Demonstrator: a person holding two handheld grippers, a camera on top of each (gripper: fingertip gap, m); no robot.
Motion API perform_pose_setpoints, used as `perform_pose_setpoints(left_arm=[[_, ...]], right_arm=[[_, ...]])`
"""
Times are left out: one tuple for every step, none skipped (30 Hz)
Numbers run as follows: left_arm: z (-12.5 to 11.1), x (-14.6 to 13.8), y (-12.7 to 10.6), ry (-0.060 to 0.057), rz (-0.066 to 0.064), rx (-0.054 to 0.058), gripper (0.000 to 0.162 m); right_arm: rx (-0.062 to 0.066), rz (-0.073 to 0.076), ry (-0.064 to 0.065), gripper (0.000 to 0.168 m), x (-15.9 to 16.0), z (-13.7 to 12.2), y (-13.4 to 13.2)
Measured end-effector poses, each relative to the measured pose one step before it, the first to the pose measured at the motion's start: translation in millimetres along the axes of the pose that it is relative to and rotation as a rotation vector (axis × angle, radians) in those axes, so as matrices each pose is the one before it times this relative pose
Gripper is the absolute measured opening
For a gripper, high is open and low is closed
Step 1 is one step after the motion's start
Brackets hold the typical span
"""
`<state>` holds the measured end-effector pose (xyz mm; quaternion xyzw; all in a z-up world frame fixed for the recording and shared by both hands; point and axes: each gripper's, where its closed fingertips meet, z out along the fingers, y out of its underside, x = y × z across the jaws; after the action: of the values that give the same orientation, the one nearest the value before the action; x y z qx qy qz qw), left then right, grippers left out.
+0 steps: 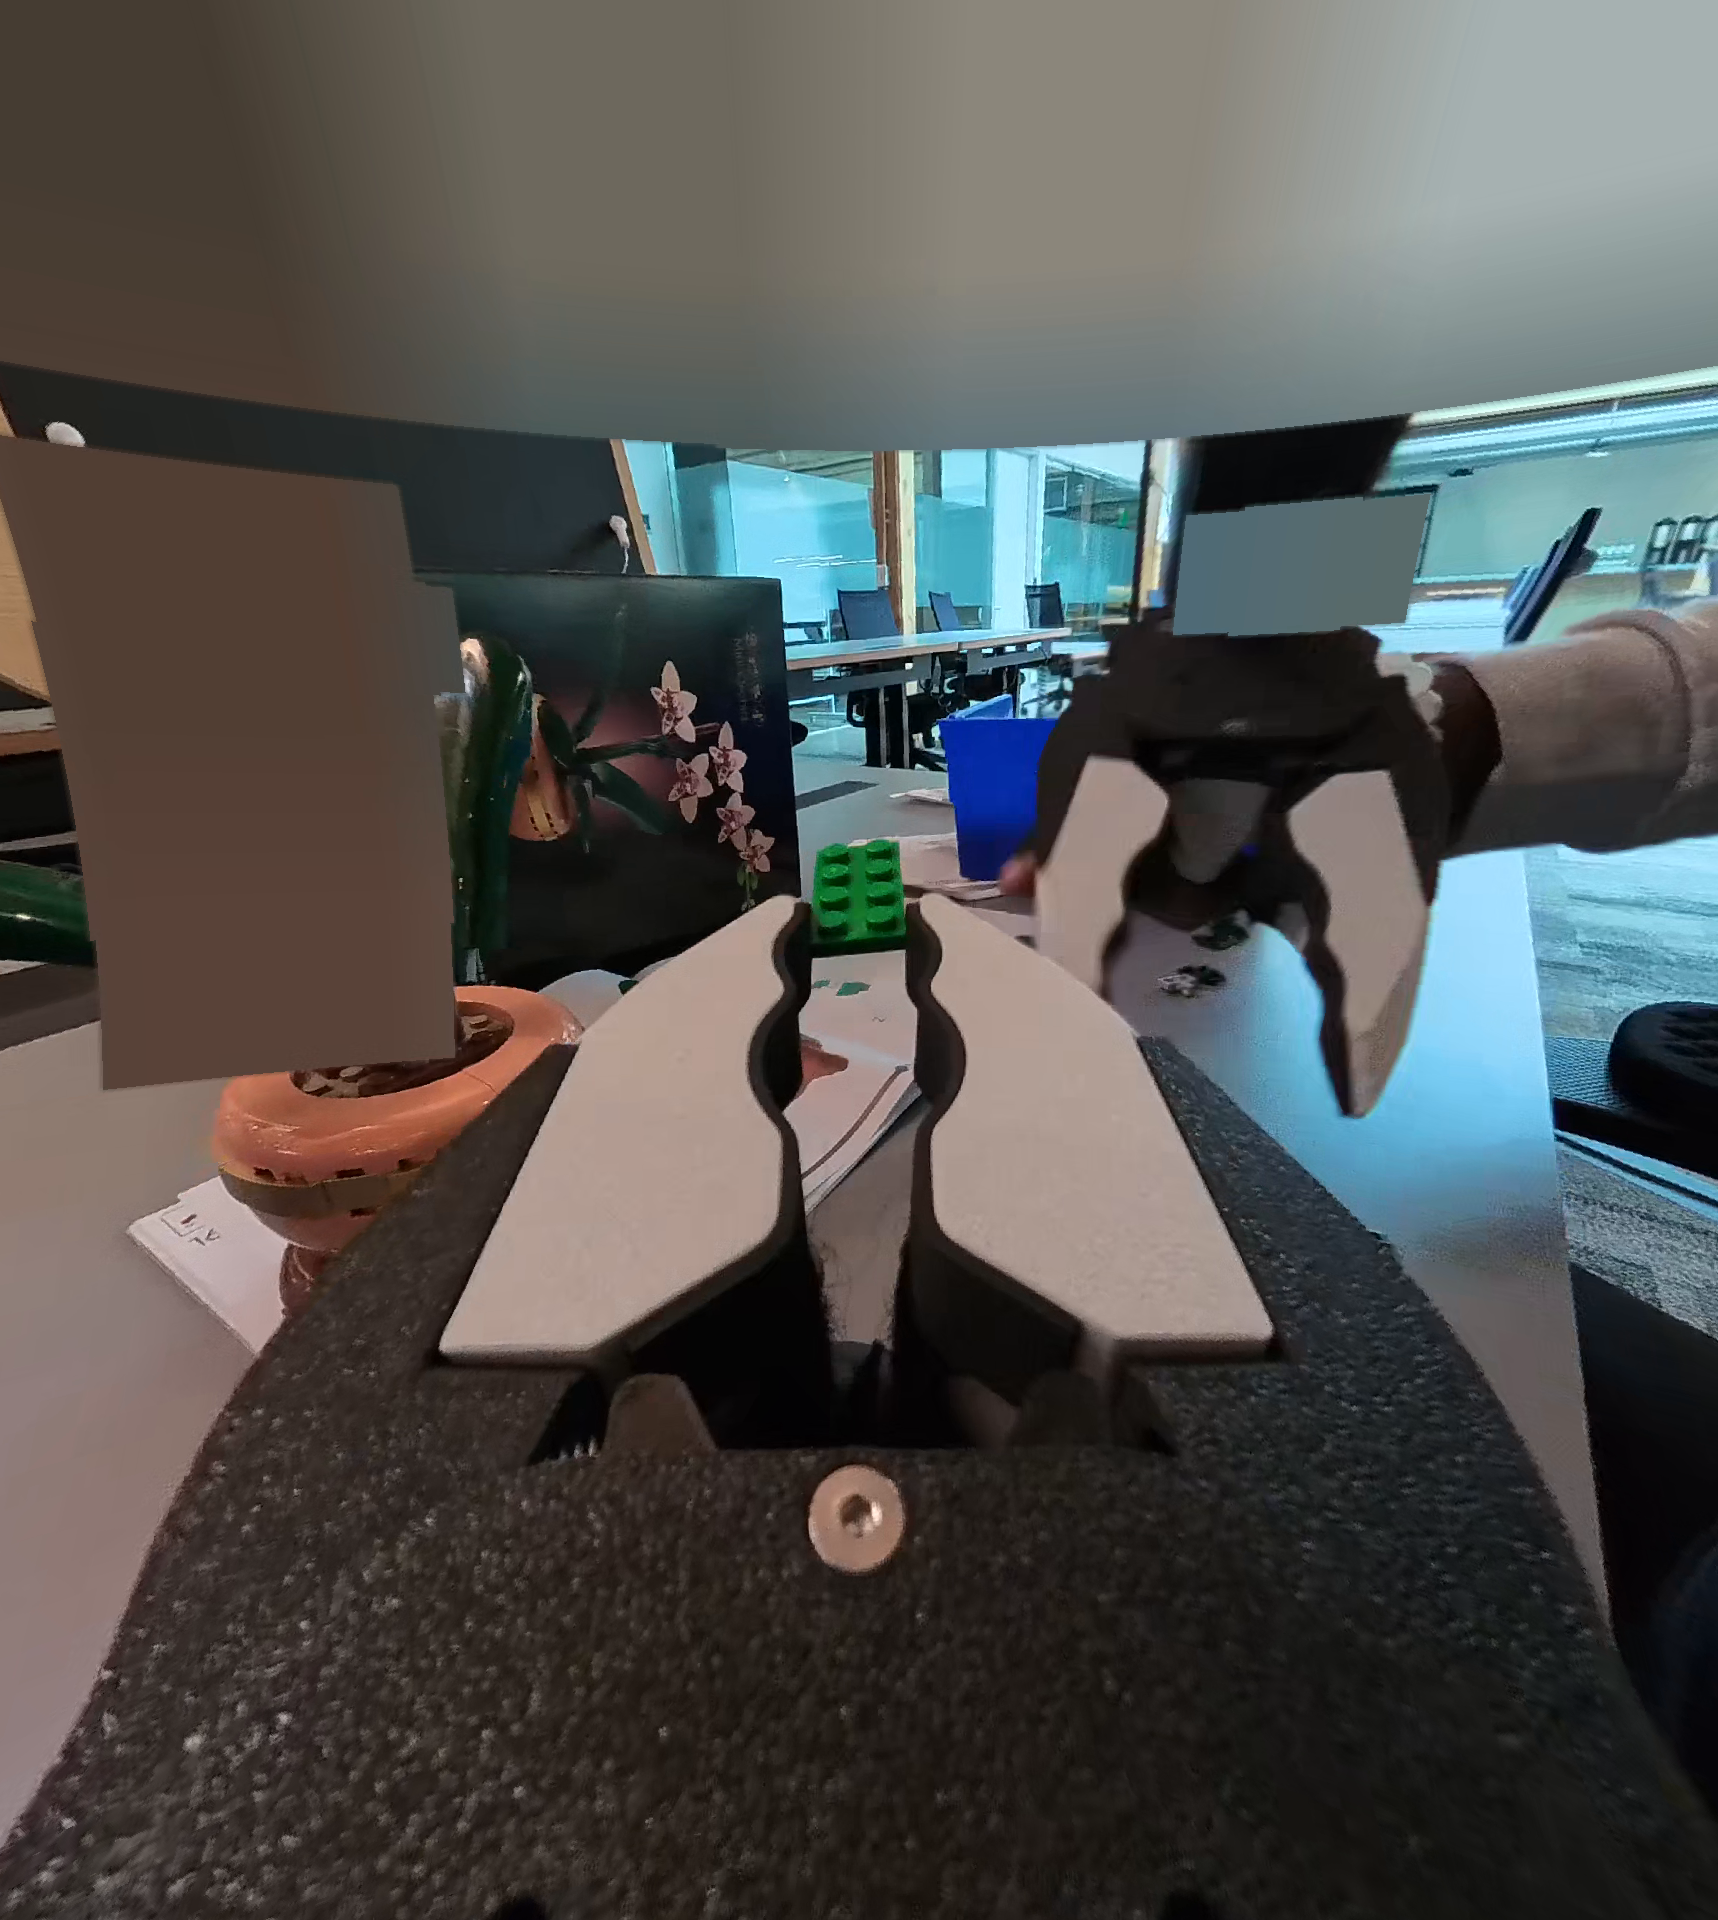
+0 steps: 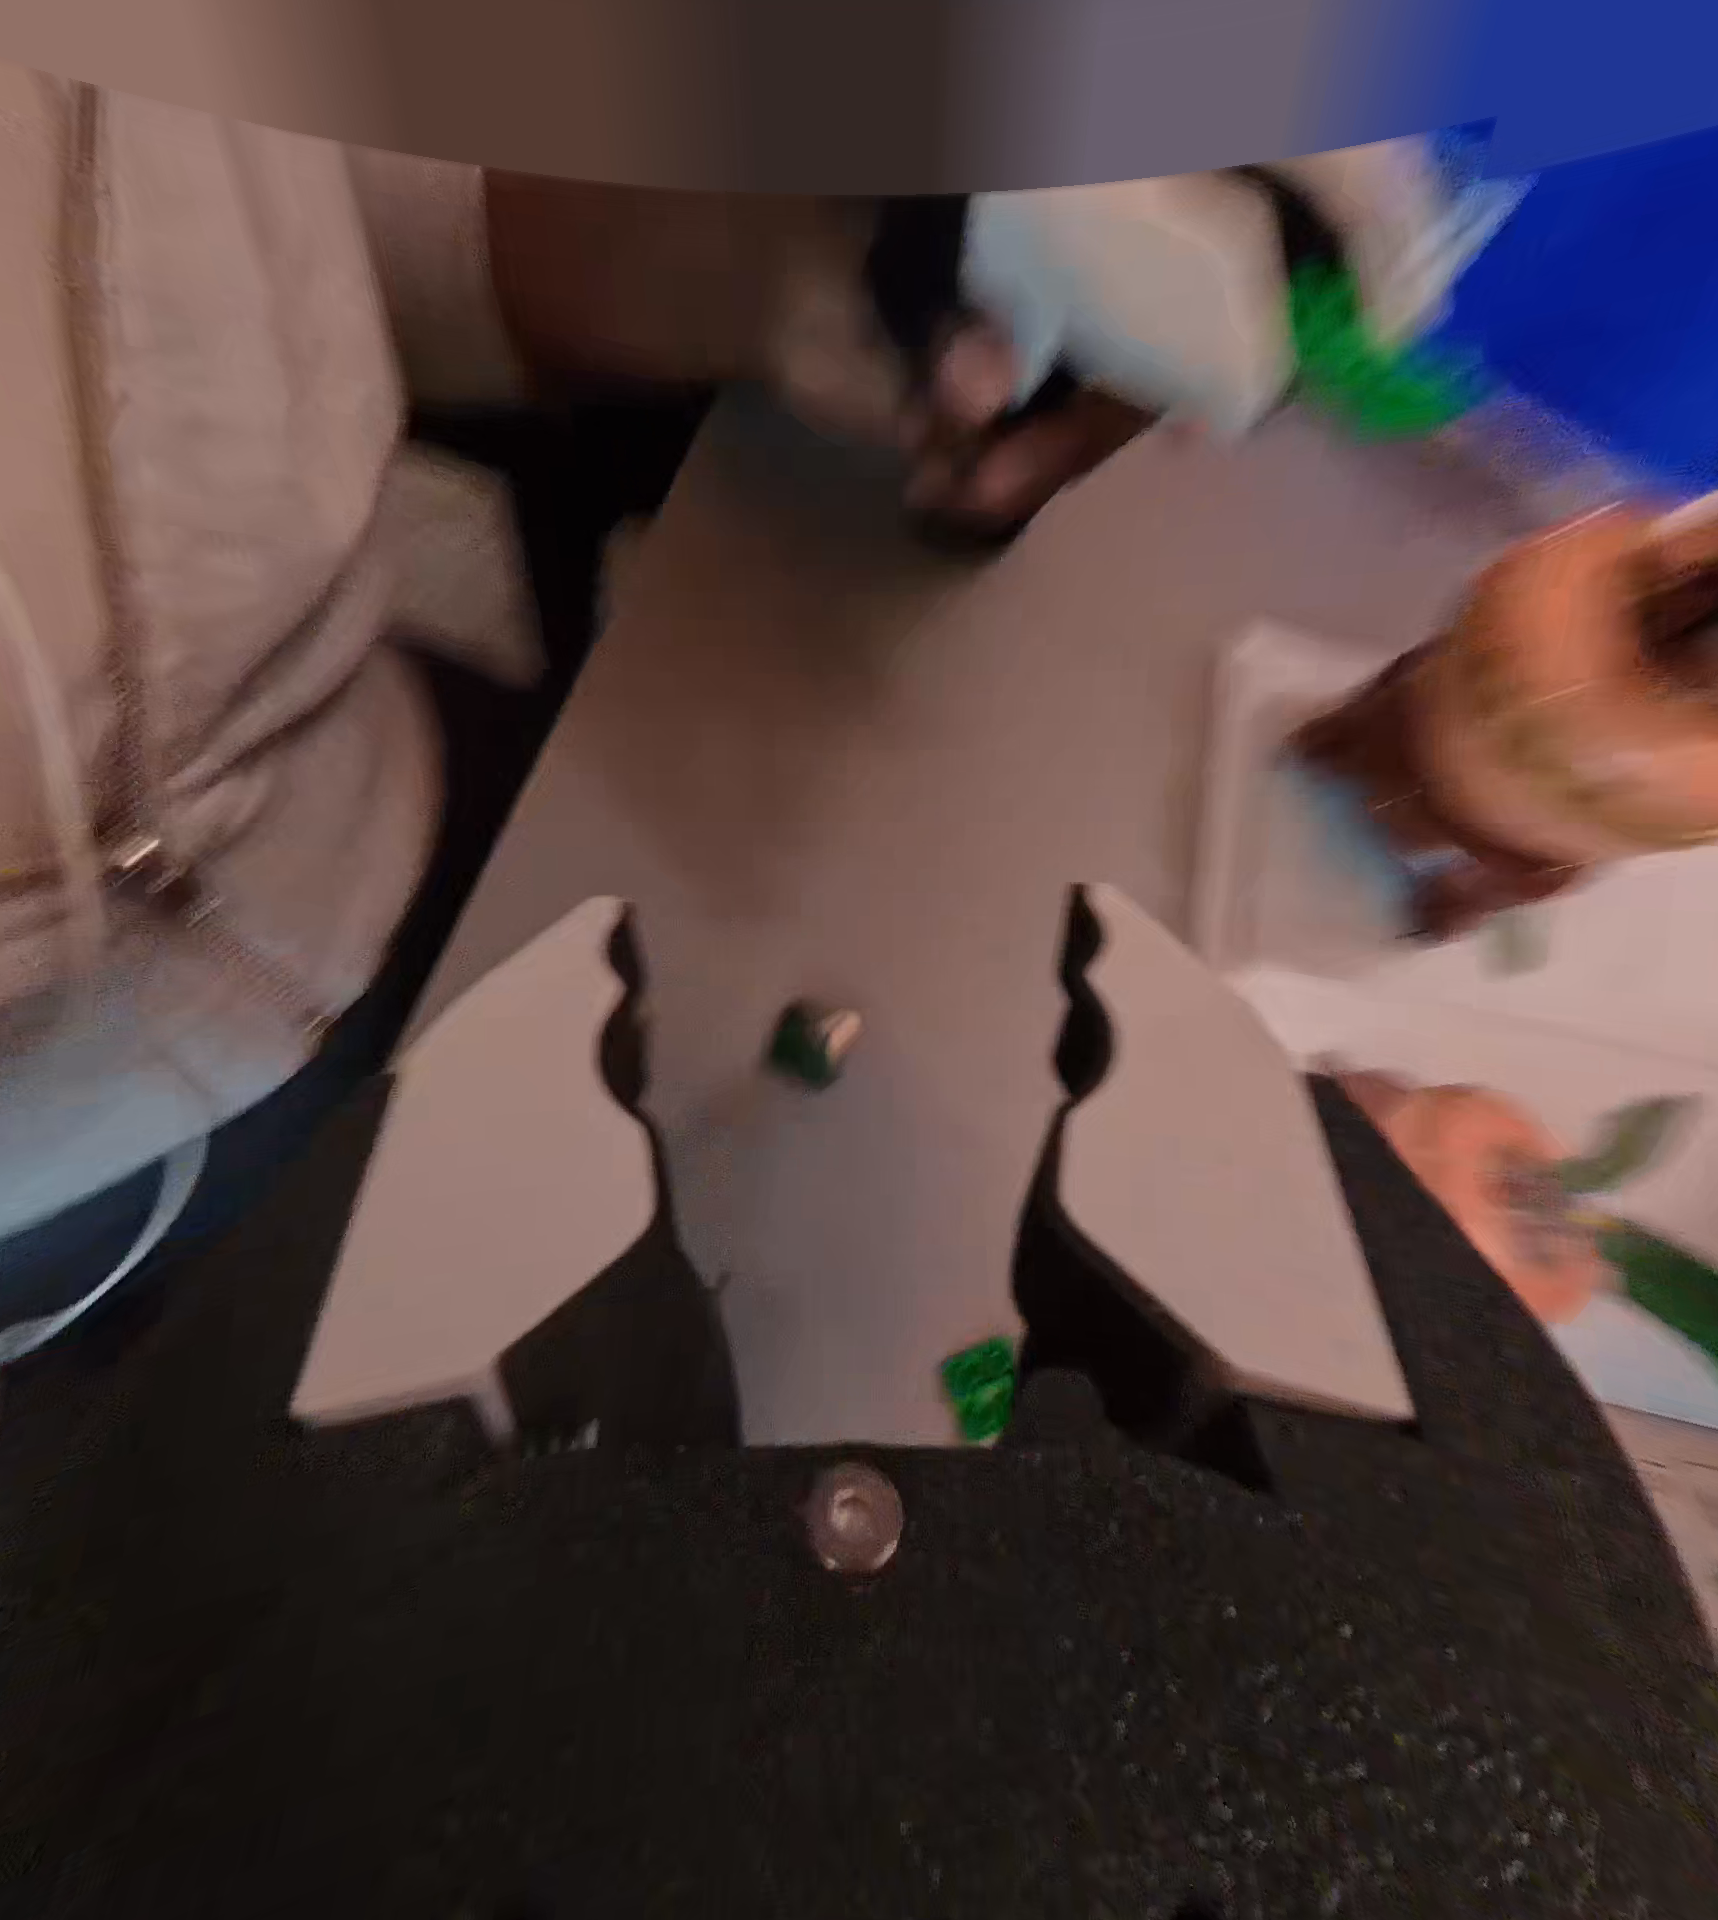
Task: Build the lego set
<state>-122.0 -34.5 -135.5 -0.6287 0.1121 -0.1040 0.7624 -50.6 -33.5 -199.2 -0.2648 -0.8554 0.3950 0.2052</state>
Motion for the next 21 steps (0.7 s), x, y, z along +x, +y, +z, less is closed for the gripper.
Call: perform_pose_setpoints(left_arm=[[0.06, 0.19, -0.04, 0.0017, -0.0015, -0.0003, 0.016], [0.14, -0.02, 0.22, -0.0009, 0.0017, -0.0021, 0.016], [0.53, 0.21, 0.75, -0.0006, 0.0036, -0.0054, 0.016], [0.76, 0.52, 0.98, 0.0012, 0.0052, -0.0076, 0.016], [1.33, 0.54, 1.03, -0.0003, 0.0054, -0.0082, 0.016], [1.21, 0.78, 1.04, -0.0002, 0.0045, -0.0071, 0.016], [1.20, 0.88, 0.75, 0.0024, 0.0056, -0.0051, 0.016], [1.01, 1.16, 0.65, 0.0036, 0.0065, -0.0041, 0.016], [0.76, 1.37, 0.21, 0.0028, 0.0067, -0.0022, 0.016], [0.49, 0.65, 0.04, 0.0015, 0.0049, 0.0005, 0.016], [0.24, 0.73, -0.07, 0.0010, 0.0040, 0.0010, 0.016], [0.26, 0.72, -0.11, 0.0023, 0.0034, 0.0006, 0.016], [0.26, 0.80, -0.23, 0.0026, 0.0014, 0.0008, 0.016], [0.19, 0.37, 0.03, 0.0013, -0.0006, 0.0006, 0.016], [0.01, 0.21, -0.17, 0.0005, 0.0009, 0.0003, 0.016], [0.16, 0.10, 0.06, -0.0007, 0.0009, -0.0004, 0.016], [0.08, -0.09, -0.10, -0.0015, -0.0001, 0.0007, 0.016], [0.15, 0.05, -0.34, -0.0005, 0.0002, 0.0032, 0.016], [0.03, 0.36, -0.65, -0.0005, -0.0003, 0.0044, 0.016], [-0.08, -0.48, -0.44, -0.0024, -0.0021, 0.0033, 0.016], [-0.14, -0.30, -0.41, -0.0019, -0.0018, 0.0036, 0.016]], right_arm=[[0.1656, -0.0185, 0.1682, 0.099, 14.19, -8.67, -17.15], [0.1736, 0.0073, 0.1563, 0.108, 14.60, -9.69, -20.90], [0.1416, 0.0147, 0.0921, 0.107, 9.52, -7.42, -20.22], [0.1286, 0.0411, 0.0819, 0.110, 9.99, -4.60, -19.60], [0.1324, 0.0435, 0.0697, 0.115, 8.47, -3.43, -19.96], [0.1252, 0.0339, 0.0542, 0.124, 6.29, -2.77, -19.13], [0.1047, 0.0355, 0.0492, 0.130, 5.83, -1.47, -16.30], [0.0832, 0.0289, 0.0348, 0.135, 3.75, 0.06, -13.56], [0.0532, 0.0062, 0.0263, 0.140, 2.37, 0.92, -9.83], [0.0355, -0.0212, 0.0276, 0.145, 1.90, 1.01, -7.98], [0.0218, -0.0359, 0.0148, 0.145, -0.55, 0.91, -6.60], [0.0014, -0.0343, 0.0118, 0.145, -1.14, 0.92, -4.17], [-0.0125, -0.0340, 0.0265, 0.141, 1.31, 0.41, -2.46], [-0.0102, -0.0275, 0.0140, 0.137, -0.44, -0.82, -2.93], [-0.0071, -0.0228, -0.0081, 0.133, -3.48, -1.70, -3.05], [-0.0132, -0.0265, 0.0138, 0.129, -0.27, -2.15, -2.75], [0.0004, -0.0344, 0.0110, 0.125, -0.82, -3.02, -4.03], [0.0238, -0.0410, 0.0123, 0.113, -1.09, -4.00, -8.00], [0.0328, -0.0454, 0.0284, 0.098, 1.03, -4.63, -8.88], [0.0333, -0.0371, 0.0420, 0.092, 3.53, -4.24, -9.06], [0.0307, -0.0295, 0.0408, 0.081, 3.97, -3.86, -8.34]])
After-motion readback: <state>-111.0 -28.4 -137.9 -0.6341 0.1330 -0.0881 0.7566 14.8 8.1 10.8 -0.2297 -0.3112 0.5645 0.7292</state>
